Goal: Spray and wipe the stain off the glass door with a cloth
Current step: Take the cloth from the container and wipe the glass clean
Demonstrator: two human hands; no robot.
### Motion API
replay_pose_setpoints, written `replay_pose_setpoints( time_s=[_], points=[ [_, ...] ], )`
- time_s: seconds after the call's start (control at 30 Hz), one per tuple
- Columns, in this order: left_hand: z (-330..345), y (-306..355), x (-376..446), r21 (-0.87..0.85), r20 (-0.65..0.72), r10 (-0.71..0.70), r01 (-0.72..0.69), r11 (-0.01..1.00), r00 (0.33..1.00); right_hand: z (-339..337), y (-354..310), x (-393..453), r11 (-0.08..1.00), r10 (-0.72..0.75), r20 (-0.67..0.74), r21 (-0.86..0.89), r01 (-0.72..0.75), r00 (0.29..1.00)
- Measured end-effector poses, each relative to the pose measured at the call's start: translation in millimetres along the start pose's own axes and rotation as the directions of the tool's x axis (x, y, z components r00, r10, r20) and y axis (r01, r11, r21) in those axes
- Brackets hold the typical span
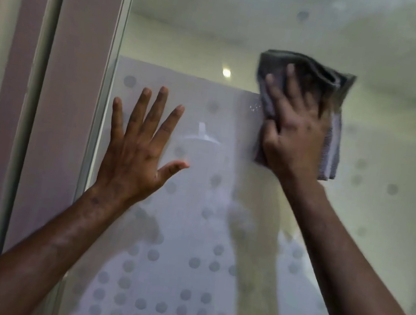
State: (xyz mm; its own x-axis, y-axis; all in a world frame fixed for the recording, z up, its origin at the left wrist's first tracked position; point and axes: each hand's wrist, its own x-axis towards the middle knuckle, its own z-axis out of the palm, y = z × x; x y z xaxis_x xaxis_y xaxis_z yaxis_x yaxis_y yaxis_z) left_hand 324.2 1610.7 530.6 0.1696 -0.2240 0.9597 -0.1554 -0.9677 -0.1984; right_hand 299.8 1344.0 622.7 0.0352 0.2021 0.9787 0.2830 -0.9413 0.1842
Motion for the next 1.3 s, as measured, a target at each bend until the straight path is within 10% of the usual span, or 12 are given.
replay_pose_setpoints(
  time_s=[0.27, 0.43, 0.67, 0.87, 1.1, 1.3],
  points=[
    [-4.0, -0.9, -1.0, -0.028, 0.05, 0.011, -0.01, 1.0, 0.999, 1.7, 3.9, -153.9, 0.922, -0.377, 0.205, -0.007, 0.386, 0.903],
    [-4.3, -0.5, -1.2, -0.014, 0.061, 0.008, -0.007, 1.0, 0.998, -14.4, 53.6, -138.0, 0.994, -0.046, 0.022, -0.097, 0.048, 0.999],
    [-2.1, -0.6, -1.0, -0.009, 0.051, 0.008, -0.007, 1.0, 0.999, -12.0, 34.9, 6.7, 0.933, 0.359, -0.126, 0.012, -0.361, 0.925],
    [-3.8, -0.7, -1.9, -0.044, 0.059, 0.013, -0.01, 0.999, 0.998, 10.4, -26.6, -2.4, 0.997, -0.077, 0.044, 0.025, 0.076, 0.996],
    [-8.3, -1.1, -2.3, -0.094, 0.077, 0.017, -0.01, 0.996, 0.997, 6.6, -8.7, -118.5, 0.892, -0.44, 0.202, -0.013, 0.452, 0.875],
    [-7.9, -0.2, -2.6, -0.083, 0.082, 0.012, -0.005, 0.996, 0.997, -15.7, 47.5, -57.6, 0.988, 0.126, -0.074, -0.079, -0.131, 0.989]
  ],
)
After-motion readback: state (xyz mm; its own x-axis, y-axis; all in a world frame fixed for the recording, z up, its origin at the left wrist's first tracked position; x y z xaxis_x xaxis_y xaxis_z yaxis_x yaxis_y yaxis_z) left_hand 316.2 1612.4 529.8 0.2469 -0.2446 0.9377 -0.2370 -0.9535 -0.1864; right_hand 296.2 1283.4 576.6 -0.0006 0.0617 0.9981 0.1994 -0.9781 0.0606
